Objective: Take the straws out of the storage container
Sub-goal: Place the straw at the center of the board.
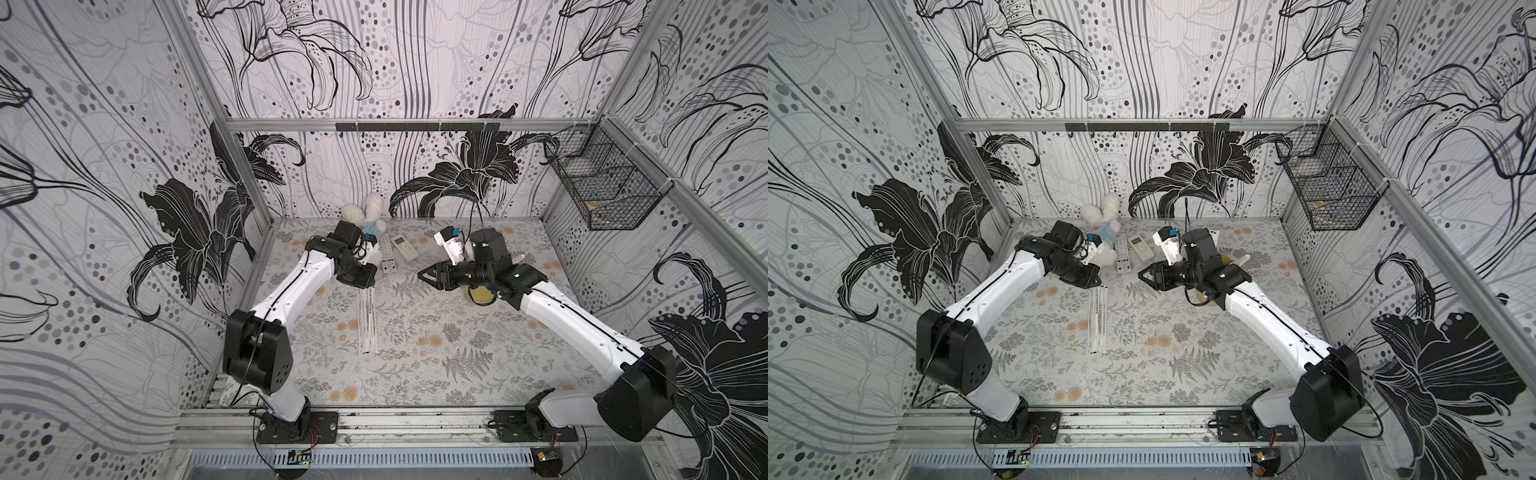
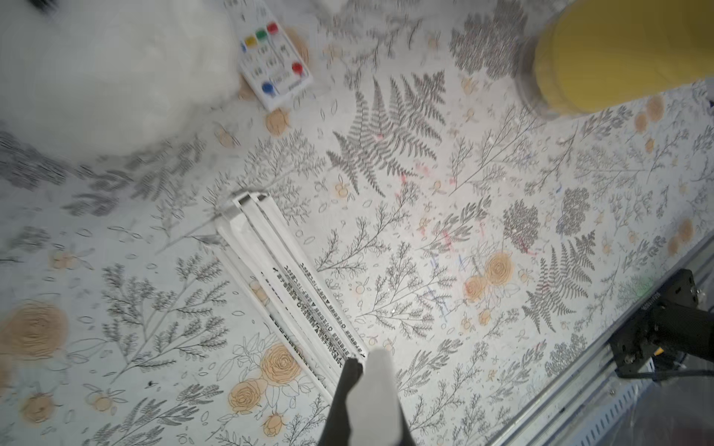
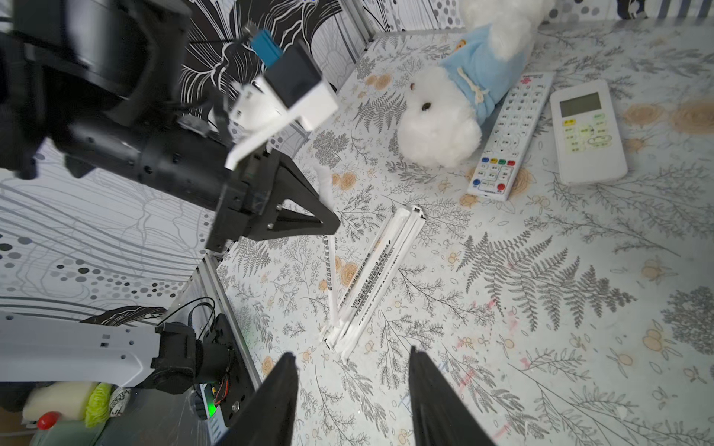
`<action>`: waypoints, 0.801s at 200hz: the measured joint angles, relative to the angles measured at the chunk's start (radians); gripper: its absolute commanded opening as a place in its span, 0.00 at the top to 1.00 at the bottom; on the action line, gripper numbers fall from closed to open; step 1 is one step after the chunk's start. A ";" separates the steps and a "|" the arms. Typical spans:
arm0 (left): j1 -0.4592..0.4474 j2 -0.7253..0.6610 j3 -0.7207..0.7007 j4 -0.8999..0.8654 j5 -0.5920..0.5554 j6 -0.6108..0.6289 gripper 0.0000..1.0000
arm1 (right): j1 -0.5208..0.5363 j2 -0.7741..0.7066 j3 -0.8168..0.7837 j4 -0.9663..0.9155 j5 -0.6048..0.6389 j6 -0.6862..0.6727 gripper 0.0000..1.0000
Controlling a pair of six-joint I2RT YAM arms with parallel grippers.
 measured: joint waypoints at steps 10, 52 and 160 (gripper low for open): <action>0.007 0.048 0.004 -0.025 0.025 0.009 1.00 | 0.000 0.010 -0.002 0.000 0.000 0.002 0.49; 0.015 0.180 0.064 -0.087 0.088 0.032 1.00 | 0.000 0.039 -0.003 -0.001 0.001 0.002 0.49; 0.052 0.201 0.086 -0.079 0.094 0.034 0.72 | 0.000 0.090 -0.003 -0.001 0.010 -0.003 0.50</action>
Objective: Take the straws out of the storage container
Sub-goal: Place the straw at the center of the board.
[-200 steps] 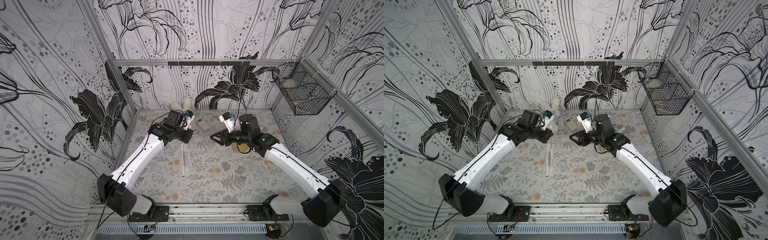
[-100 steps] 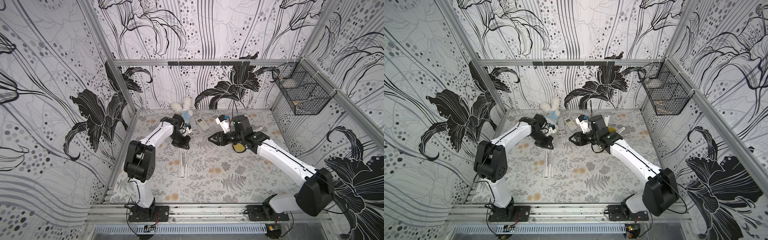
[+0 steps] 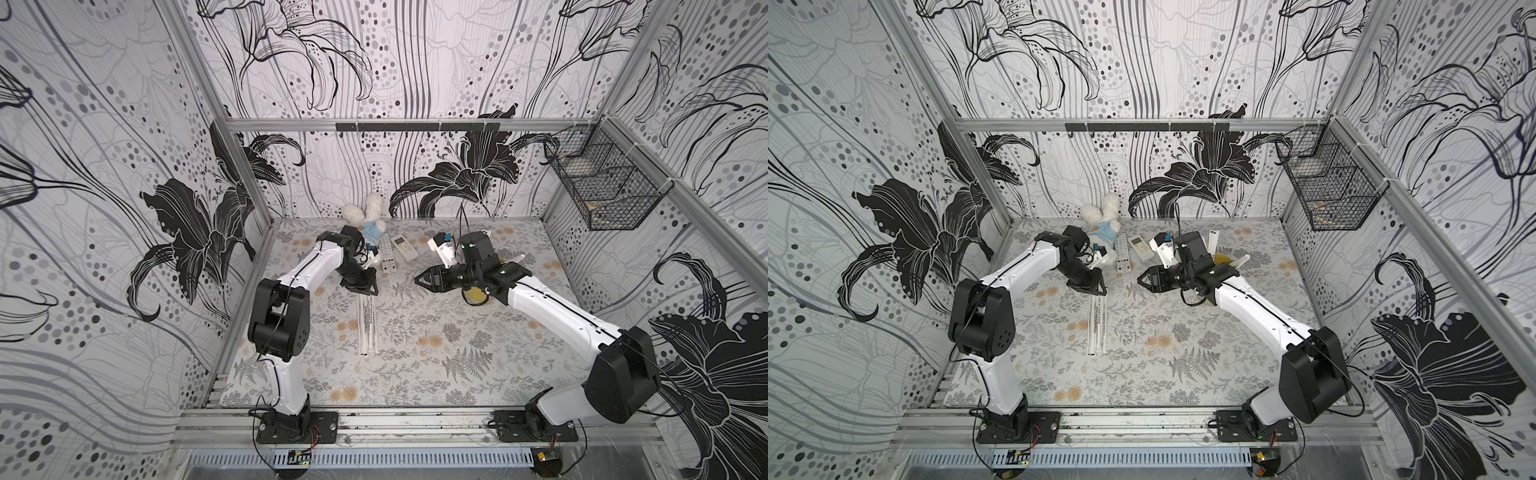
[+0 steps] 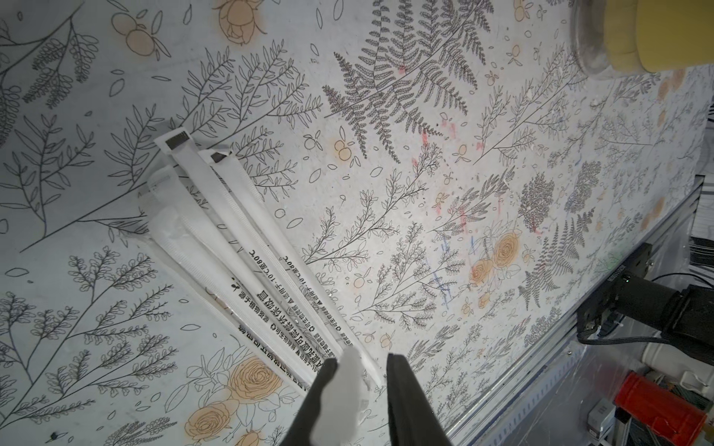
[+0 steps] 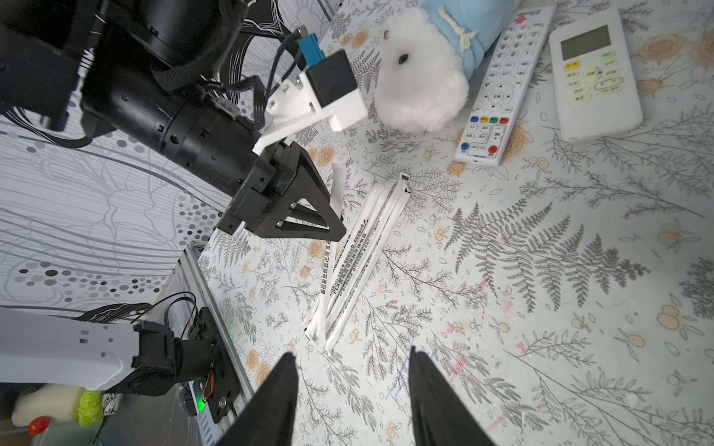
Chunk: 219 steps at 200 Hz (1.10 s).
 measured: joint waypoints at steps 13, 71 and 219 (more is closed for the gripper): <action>0.002 0.000 0.000 0.001 -0.007 0.000 0.71 | 0.000 0.000 0.001 -0.001 0.010 -0.002 0.50; 0.021 -0.008 -0.011 0.033 -0.042 -0.012 0.68 | 0.000 -0.001 0.007 -0.024 0.058 -0.019 0.50; -0.383 -0.614 -0.554 1.051 -0.192 -0.163 0.44 | -0.187 -0.066 0.167 -0.195 0.495 -0.129 0.57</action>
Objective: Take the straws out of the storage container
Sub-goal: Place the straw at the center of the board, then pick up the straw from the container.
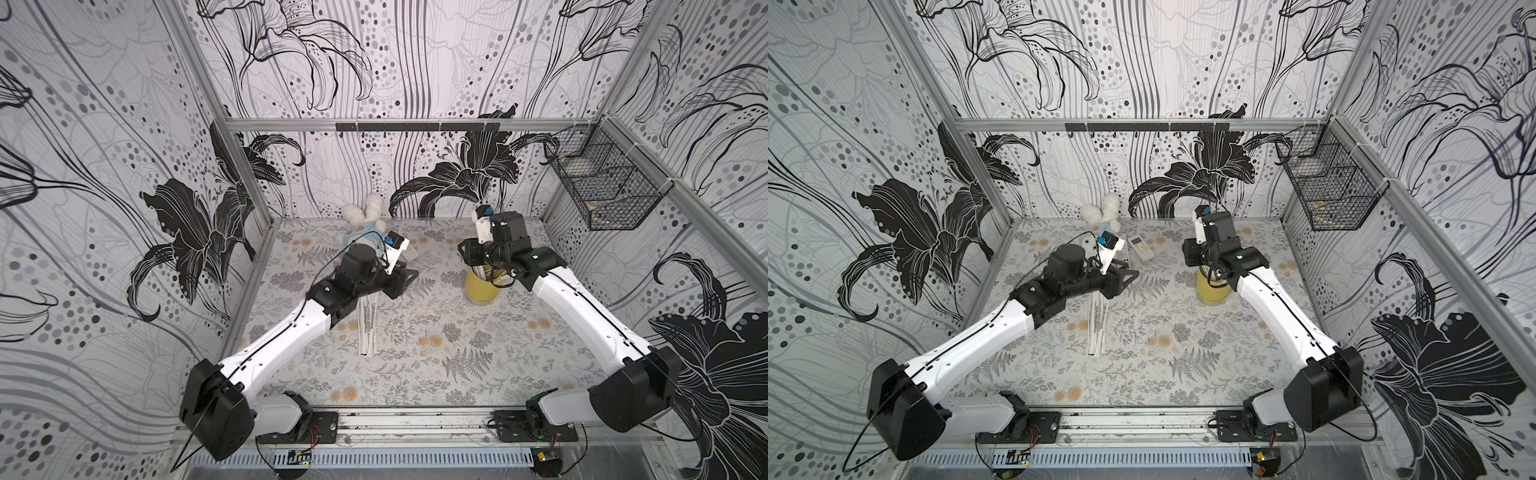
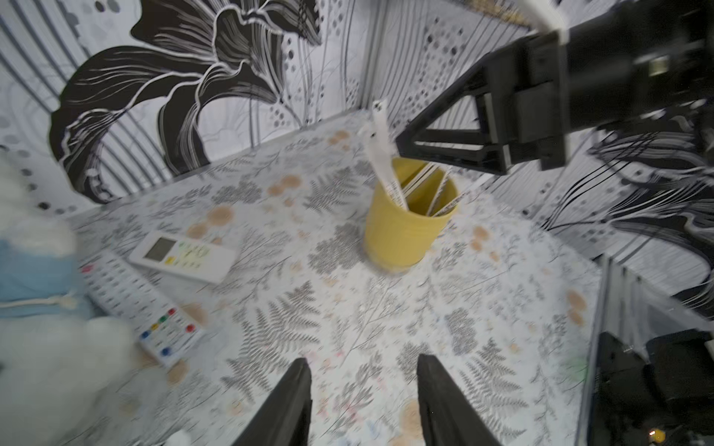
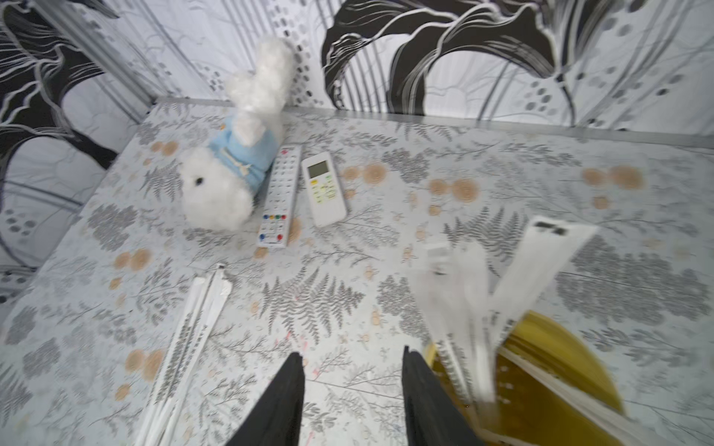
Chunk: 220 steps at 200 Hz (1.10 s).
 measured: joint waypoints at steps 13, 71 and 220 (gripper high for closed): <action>-0.051 0.007 -0.084 0.166 -0.008 0.010 0.44 | -0.039 -0.001 0.000 -0.003 0.021 -0.005 0.59; -0.122 0.200 -0.060 0.467 0.012 0.021 0.44 | -0.075 0.045 0.006 -0.008 0.053 -0.037 0.59; -0.122 0.237 -0.047 0.552 0.031 0.023 0.44 | -0.119 0.190 0.011 -0.019 0.047 -0.037 0.69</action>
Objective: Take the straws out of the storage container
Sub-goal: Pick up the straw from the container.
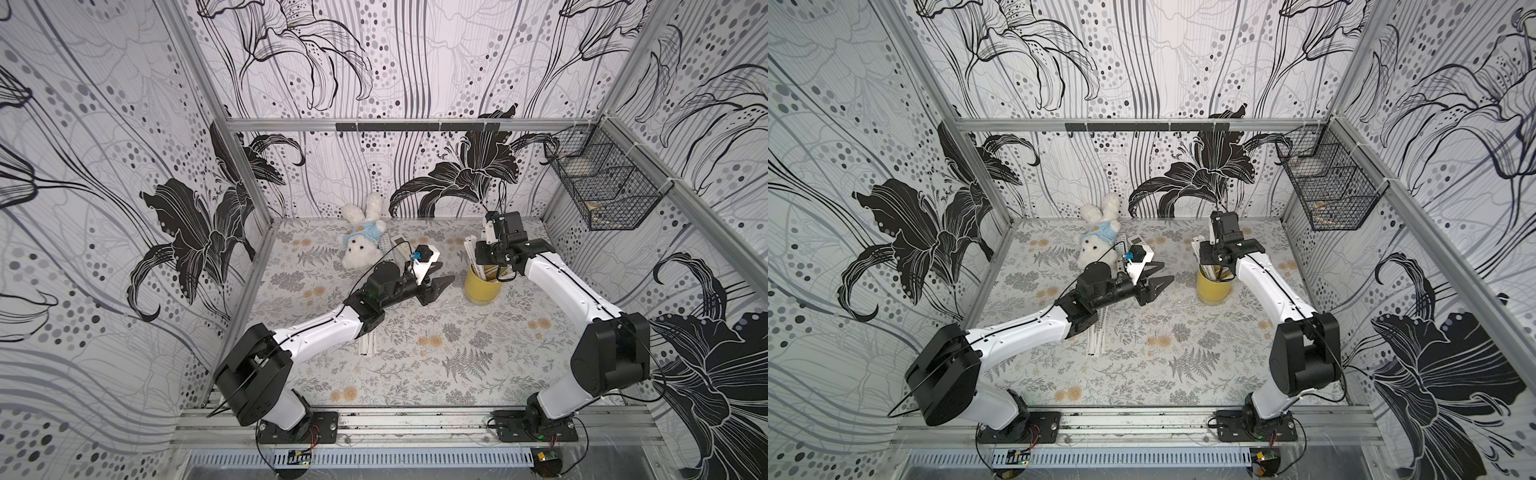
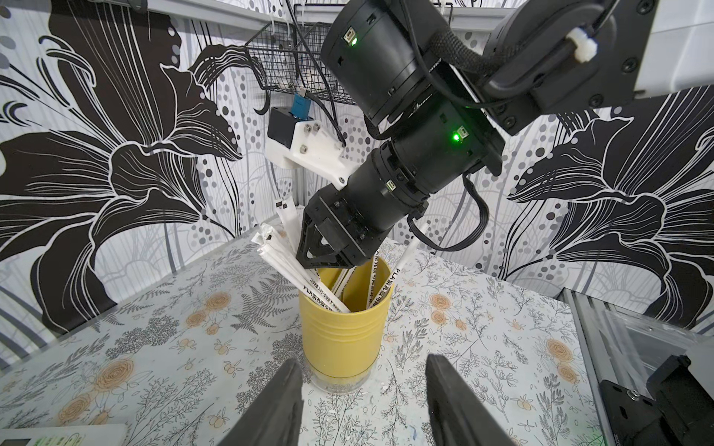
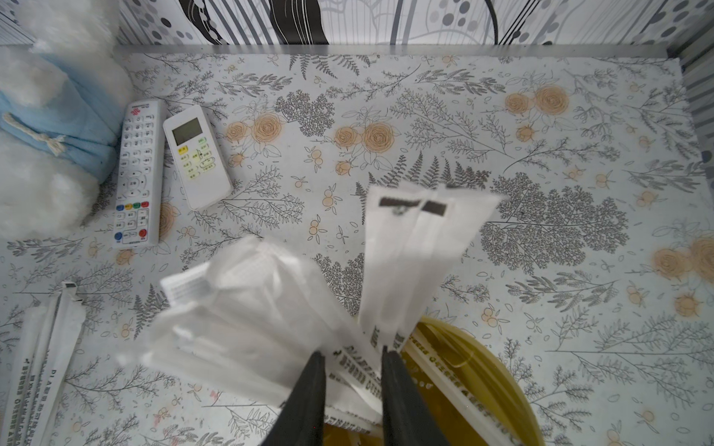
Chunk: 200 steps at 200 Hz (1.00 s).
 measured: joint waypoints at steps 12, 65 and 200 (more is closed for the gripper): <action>0.000 0.006 0.002 0.000 0.001 0.000 0.44 | 0.000 0.003 0.000 0.000 -0.005 0.000 0.69; 0.000 0.032 0.012 0.000 0.013 0.000 0.44 | -0.002 0.023 0.016 -0.001 -0.012 -0.004 0.68; 0.000 0.067 0.048 -0.002 0.047 -0.001 0.45 | -0.002 0.034 0.018 -0.001 0.021 -0.025 0.87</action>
